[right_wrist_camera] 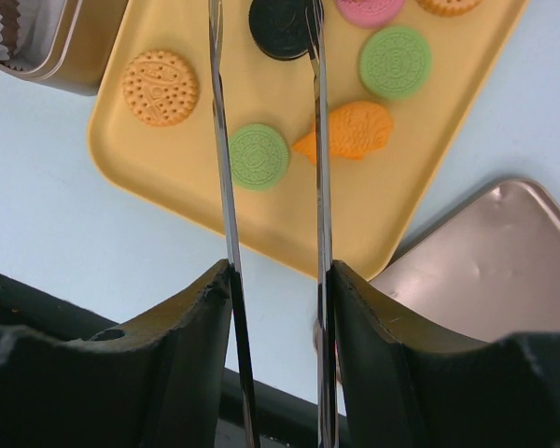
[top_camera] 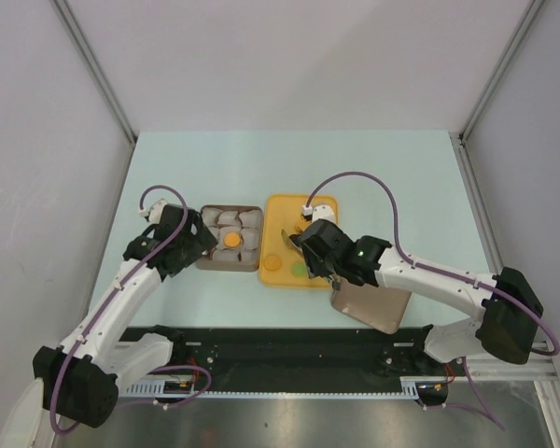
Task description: Pack the cookies
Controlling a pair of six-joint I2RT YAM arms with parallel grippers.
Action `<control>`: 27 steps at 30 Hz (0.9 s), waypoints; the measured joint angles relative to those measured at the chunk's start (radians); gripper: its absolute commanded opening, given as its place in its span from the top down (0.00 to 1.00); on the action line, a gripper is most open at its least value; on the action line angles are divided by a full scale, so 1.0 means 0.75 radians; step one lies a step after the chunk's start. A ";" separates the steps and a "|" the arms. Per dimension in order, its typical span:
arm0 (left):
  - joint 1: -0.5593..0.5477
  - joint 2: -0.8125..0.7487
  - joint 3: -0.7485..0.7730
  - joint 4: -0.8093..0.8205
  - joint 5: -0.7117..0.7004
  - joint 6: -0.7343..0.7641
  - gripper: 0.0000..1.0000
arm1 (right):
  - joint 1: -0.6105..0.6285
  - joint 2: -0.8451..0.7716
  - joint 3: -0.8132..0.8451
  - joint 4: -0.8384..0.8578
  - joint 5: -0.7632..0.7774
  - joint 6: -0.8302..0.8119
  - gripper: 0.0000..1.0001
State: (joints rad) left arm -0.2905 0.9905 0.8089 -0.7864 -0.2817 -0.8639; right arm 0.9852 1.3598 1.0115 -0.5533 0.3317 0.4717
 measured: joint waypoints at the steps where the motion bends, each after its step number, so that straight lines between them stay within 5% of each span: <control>1: 0.000 0.000 -0.001 0.001 0.001 0.001 0.00 | 0.005 0.004 0.000 0.002 0.000 0.005 0.51; 27: -0.003 0.023 -0.005 0.020 0.003 0.002 0.00 | 0.074 0.089 -0.007 -0.014 0.086 0.067 0.47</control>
State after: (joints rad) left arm -0.2924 1.0080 0.8055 -0.7712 -0.2798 -0.8623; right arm 1.0405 1.4265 1.0065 -0.5636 0.3965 0.5220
